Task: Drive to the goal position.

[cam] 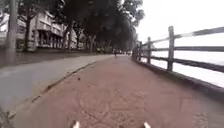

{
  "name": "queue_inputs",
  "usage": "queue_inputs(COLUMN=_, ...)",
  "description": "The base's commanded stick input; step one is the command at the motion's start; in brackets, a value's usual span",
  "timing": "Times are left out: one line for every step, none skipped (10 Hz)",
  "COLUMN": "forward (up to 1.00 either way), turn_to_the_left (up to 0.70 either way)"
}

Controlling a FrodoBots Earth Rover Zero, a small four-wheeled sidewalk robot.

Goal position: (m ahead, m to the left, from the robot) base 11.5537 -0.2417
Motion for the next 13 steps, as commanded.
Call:
queue_inputs(forward=0.70, turn_to_the_left=0.00)
queue_inputs(forward=0.70, turn_to_the_left=0.00)
queue_inputs(forward=0.70, turn_to_the_left=0.00)
queue_inputs(forward=0.70, turn_to_the_left=0.00)
queue_inputs(forward=0.70, turn_to_the_left=0.00)
queue_inputs(forward=0.70, turn_to_the_left=0.00)
queue_inputs(forward=0.70, turn_to_the_left=0.00)
queue_inputs(forward=0.70, turn_to_the_left=0.00)
queue_inputs(forward=0.70, turn_to_the_left=0.00)
queue_inputs(forward=0.70, turn_to_the_left=0.00)
queue_inputs(forward=0.70, turn_to_the_left=0.00)
queue_inputs(forward=0.70, turn_to_the_left=0.00)
queue_inputs(forward=0.70, turn_to_the_left=0.00)
